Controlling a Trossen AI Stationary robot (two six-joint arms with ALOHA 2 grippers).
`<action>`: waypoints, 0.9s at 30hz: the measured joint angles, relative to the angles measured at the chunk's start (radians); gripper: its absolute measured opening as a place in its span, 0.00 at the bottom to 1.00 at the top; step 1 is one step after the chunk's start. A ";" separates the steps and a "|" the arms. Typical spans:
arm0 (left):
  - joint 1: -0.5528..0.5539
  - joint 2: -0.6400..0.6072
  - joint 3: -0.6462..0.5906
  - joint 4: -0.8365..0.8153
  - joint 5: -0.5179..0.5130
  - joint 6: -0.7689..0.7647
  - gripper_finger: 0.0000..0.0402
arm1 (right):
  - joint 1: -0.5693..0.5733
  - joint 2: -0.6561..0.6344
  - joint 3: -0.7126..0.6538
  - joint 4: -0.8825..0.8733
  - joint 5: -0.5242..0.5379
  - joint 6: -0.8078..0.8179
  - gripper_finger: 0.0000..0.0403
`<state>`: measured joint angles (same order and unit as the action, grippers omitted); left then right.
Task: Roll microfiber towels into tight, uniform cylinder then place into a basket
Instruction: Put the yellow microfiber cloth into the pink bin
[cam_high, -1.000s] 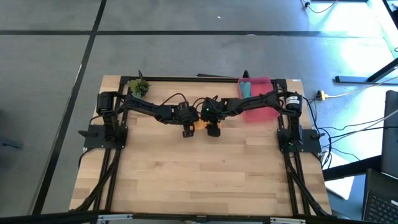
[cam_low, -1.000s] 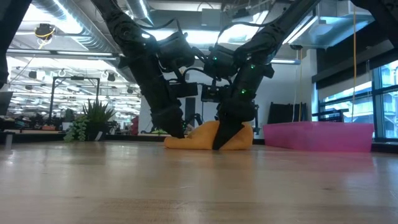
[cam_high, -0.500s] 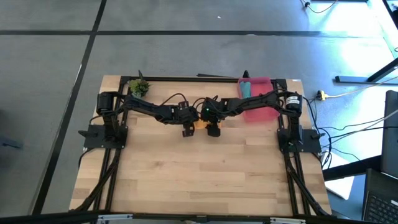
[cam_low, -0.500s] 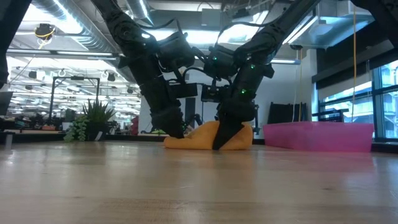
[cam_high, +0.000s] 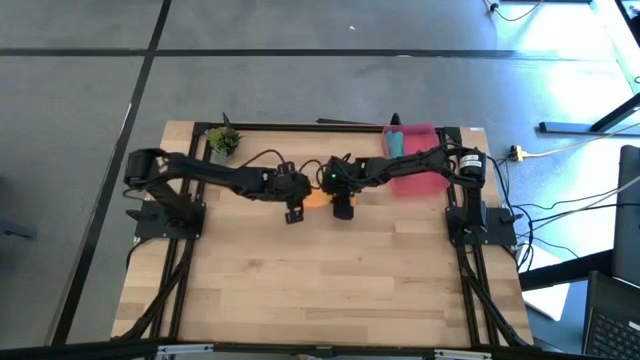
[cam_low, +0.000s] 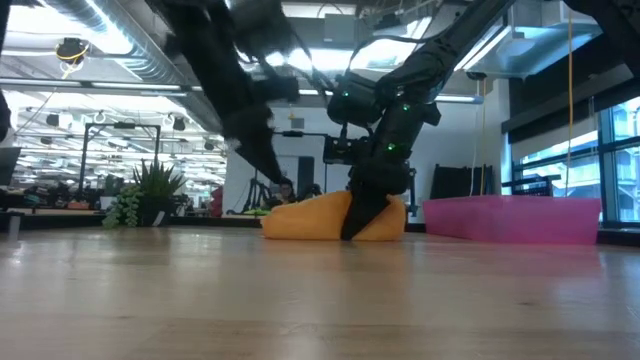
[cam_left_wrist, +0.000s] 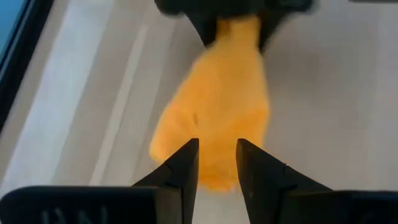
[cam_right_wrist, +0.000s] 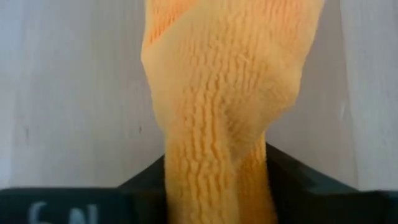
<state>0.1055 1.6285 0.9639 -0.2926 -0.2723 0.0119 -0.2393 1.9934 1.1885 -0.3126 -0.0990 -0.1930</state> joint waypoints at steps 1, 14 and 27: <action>-0.009 -0.023 0.000 -0.036 -0.002 -0.007 0.25 | 0.000 0.000 0.000 0.001 0.000 0.004 0.37; -0.200 -0.261 0.000 -0.324 -0.135 -0.245 0.25 | -0.008 -0.009 -0.002 0.004 -0.001 0.083 0.08; -0.361 -0.304 0.000 -0.414 -0.207 -0.403 0.25 | -0.028 -0.290 -0.004 -0.187 0.273 0.226 0.08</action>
<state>-0.2552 1.3247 0.9638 -0.7065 -0.4794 -0.3908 -0.2673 1.7033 1.1845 -0.4993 0.1740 0.0331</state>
